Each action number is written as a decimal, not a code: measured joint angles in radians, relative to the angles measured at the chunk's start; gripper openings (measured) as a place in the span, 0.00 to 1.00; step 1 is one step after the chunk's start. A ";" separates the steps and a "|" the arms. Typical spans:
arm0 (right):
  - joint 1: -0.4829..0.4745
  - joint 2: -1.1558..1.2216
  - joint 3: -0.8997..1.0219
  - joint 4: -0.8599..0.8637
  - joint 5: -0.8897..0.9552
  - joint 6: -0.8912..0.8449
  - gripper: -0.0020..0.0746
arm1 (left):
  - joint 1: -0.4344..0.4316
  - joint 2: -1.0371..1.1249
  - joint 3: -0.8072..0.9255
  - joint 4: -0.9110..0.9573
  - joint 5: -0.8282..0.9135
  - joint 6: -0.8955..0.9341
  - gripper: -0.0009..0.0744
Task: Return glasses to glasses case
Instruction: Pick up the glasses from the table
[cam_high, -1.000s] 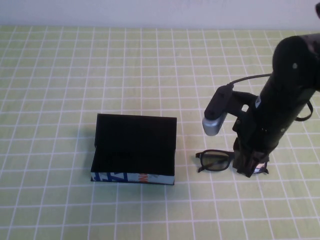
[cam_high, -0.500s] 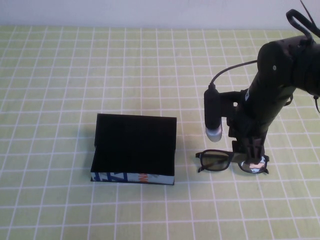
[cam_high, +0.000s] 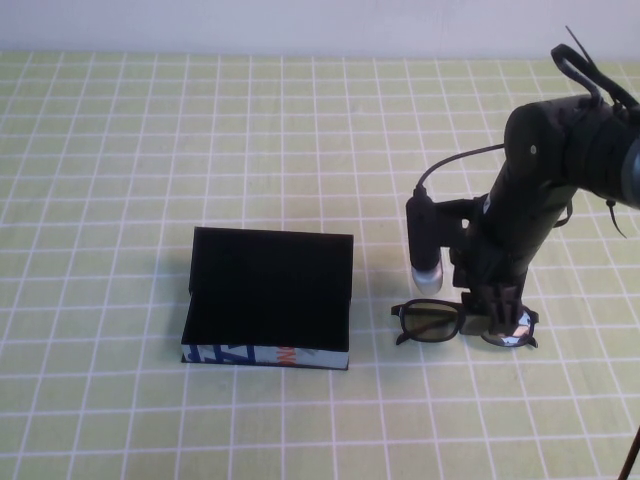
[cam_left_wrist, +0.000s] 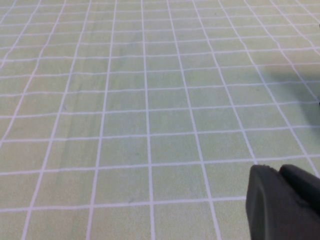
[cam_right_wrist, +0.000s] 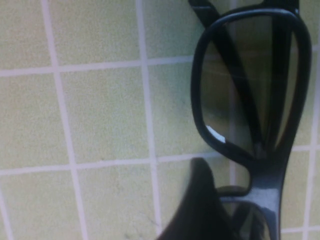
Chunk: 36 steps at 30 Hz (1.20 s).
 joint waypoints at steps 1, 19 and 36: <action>-0.002 0.004 0.000 0.002 -0.002 -0.002 0.61 | 0.000 0.000 0.000 0.000 0.000 0.000 0.01; -0.004 0.058 -0.018 0.006 0.006 -0.002 0.59 | 0.000 0.000 0.000 0.000 0.000 0.000 0.01; -0.004 0.067 -0.019 0.006 0.044 0.024 0.50 | 0.000 0.000 0.000 0.000 0.000 0.000 0.01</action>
